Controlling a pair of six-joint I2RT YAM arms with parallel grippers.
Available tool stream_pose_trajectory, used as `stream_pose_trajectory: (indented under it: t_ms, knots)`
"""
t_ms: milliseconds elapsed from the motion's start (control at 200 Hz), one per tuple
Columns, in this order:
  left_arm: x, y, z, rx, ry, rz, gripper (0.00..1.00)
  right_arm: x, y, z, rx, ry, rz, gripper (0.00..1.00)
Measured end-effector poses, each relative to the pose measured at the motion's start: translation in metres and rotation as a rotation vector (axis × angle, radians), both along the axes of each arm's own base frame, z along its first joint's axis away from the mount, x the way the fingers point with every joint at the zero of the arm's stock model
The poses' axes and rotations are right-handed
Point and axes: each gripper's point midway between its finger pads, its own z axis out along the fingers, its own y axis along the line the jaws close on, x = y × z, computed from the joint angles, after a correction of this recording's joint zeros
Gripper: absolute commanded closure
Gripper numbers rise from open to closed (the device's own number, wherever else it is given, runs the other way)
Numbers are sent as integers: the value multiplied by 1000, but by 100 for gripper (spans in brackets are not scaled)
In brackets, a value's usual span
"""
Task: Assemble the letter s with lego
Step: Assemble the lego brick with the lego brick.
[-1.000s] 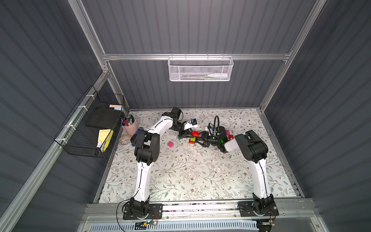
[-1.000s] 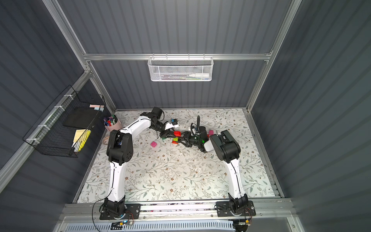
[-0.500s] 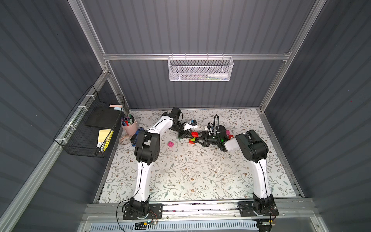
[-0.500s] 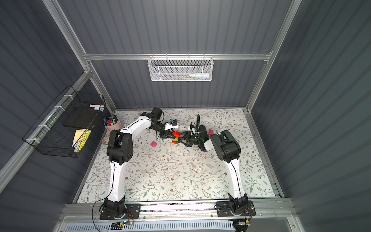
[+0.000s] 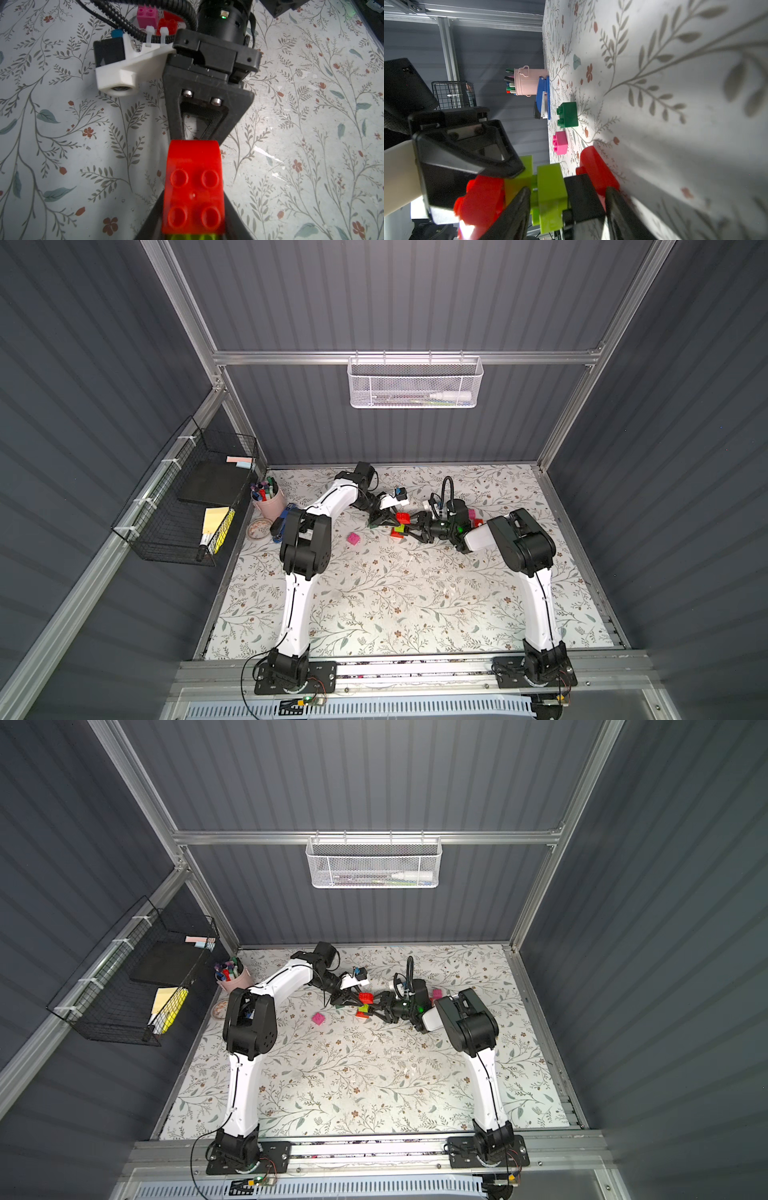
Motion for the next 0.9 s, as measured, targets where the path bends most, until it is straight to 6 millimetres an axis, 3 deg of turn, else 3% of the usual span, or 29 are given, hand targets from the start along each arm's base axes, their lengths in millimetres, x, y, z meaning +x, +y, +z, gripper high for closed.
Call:
stream_pose_trajectory:
  t_ms: [901]
  knots:
    - [-7, 3, -2, 1, 1, -46, 73, -3, 2, -1, -10, -12, 48, 42]
